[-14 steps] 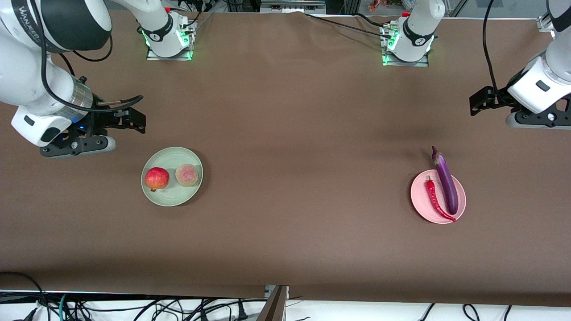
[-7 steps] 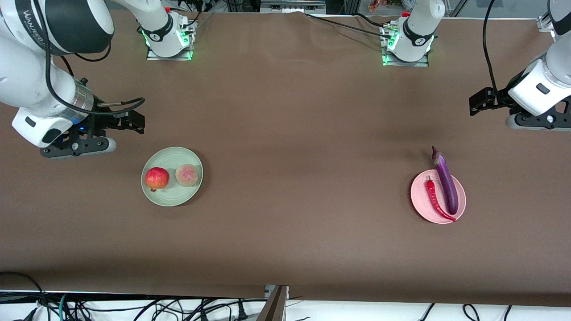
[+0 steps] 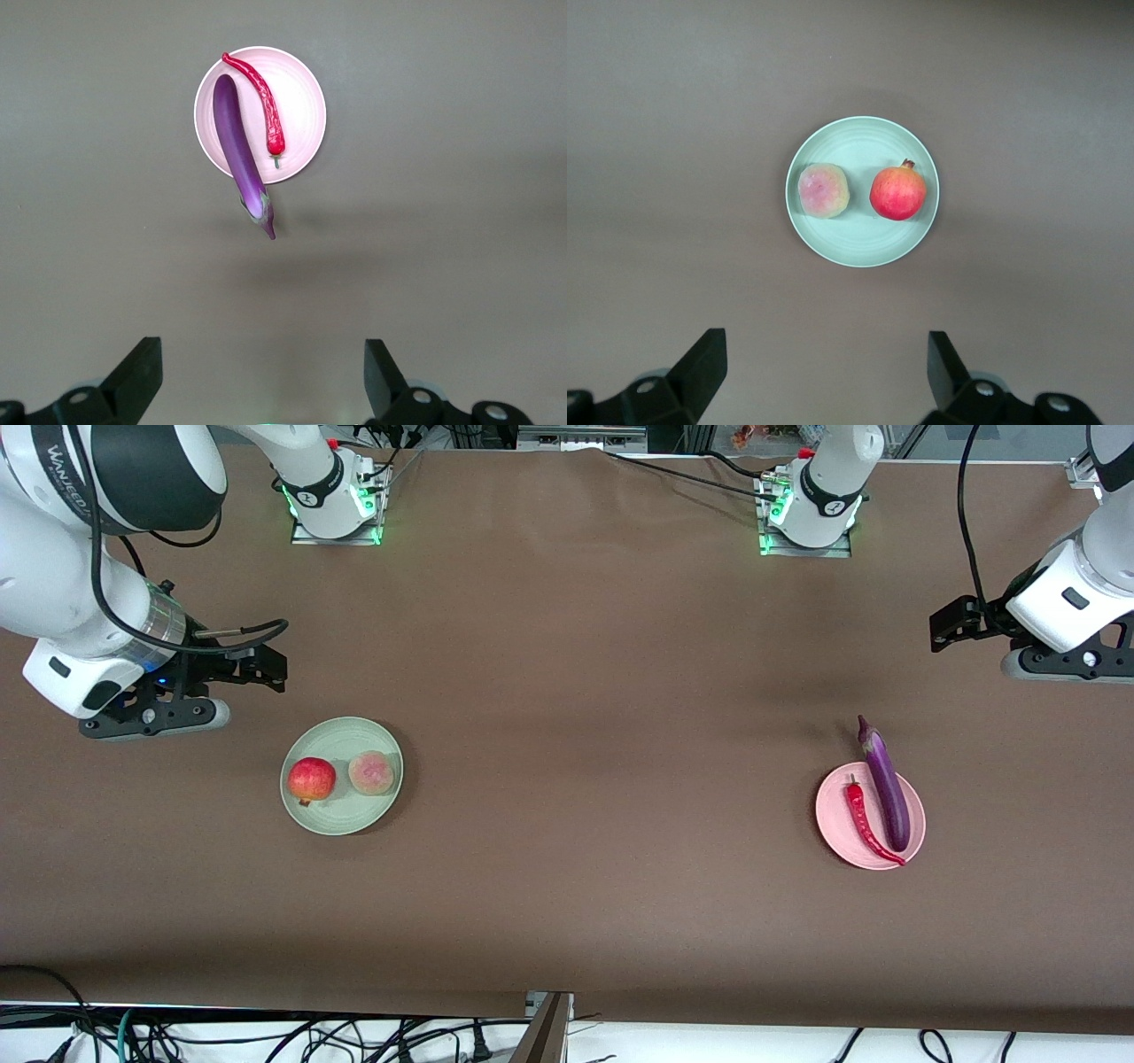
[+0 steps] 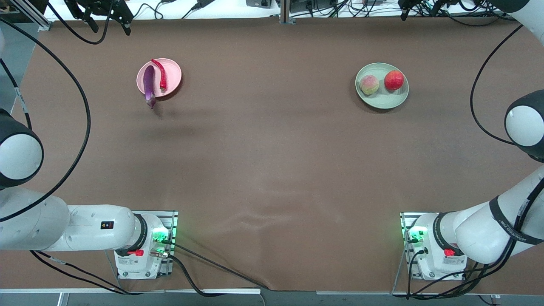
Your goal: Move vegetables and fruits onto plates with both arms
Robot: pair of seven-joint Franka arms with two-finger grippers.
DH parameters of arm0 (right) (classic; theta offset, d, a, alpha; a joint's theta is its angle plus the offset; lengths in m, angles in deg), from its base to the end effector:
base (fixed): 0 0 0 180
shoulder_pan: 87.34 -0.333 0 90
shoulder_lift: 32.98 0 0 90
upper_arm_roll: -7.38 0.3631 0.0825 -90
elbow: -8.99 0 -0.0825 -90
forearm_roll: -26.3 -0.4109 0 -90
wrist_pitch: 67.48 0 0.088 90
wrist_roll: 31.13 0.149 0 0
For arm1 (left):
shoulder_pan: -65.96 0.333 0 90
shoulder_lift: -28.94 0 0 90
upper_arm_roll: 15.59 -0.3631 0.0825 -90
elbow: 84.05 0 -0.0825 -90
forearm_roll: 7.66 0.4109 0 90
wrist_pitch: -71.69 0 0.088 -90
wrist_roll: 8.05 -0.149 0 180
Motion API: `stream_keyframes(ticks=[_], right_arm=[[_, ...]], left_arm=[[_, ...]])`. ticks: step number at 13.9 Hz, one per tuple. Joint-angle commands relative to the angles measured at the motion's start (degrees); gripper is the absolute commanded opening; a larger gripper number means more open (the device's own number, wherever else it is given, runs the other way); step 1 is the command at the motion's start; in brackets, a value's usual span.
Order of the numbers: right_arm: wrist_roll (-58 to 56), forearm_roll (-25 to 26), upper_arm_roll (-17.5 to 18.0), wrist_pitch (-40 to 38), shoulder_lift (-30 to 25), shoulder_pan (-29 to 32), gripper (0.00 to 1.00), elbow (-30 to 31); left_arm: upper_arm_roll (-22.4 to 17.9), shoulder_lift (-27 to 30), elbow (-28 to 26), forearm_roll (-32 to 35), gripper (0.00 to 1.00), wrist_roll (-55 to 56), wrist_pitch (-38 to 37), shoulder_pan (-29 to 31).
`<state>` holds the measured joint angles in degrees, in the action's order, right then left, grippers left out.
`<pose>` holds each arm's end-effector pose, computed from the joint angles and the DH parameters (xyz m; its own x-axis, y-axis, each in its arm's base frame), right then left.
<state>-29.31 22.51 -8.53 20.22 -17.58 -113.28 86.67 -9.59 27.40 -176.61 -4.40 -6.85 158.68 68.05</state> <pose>0.6458 0.1484 0.5704 0.9854 0.1481 -0.0836 0.1494 -0.9887 0.0094 0.5761 -0.0299 0.5882 0.9915 -0.0441 -0.1224 -0.0513 -0.9971 -0.0565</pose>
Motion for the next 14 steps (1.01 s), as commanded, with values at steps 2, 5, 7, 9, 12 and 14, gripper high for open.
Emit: stream_keyframes(ticks=[2, 5, 7, 9, 12, 14], right_arm=[[-0.50, 0.97, -0.08, -0.15, -0.90, 0.01, 1.00, -0.59], [-0.59, -0.26, -0.17, 0.19, -0.47, 0.80, 1.00, -1.29], [-0.49, 0.35, -0.17, 0.46, -0.55, 0.45, 1.00, -1.65], [1.34, 0.27, 0.00, -0.24, -0.81, 0.01, 1.00, -1.74], [6.34, 1.23, 0.36, -3.21, -1.08, -0.42, 1.00, -1.48], [6.97, 1.41, 0.10, -5.17, -2.22, -0.51, 1.00, 0.45]], left_arm=[[0.06, -0.57, 1.95, -1.15, 1.00, 0.30, -1.30, -0.60], [0.06, -0.57, 1.95, -1.24, 1.00, 0.12, -1.30, -0.42], [0.06, -0.57, 1.95, -1.24, 1.00, -0.14, -1.30, -0.16], [-0.02, -0.57, 1.95, -1.24, 1.00, -0.23, -1.30, 0.02], [-0.02, -0.57, 1.95, -1.24, 1.00, -0.06, -1.12, -0.42], [-0.02, -0.66, 1.95, -1.32, 1.00, 0.12, -1.12, -0.34]])
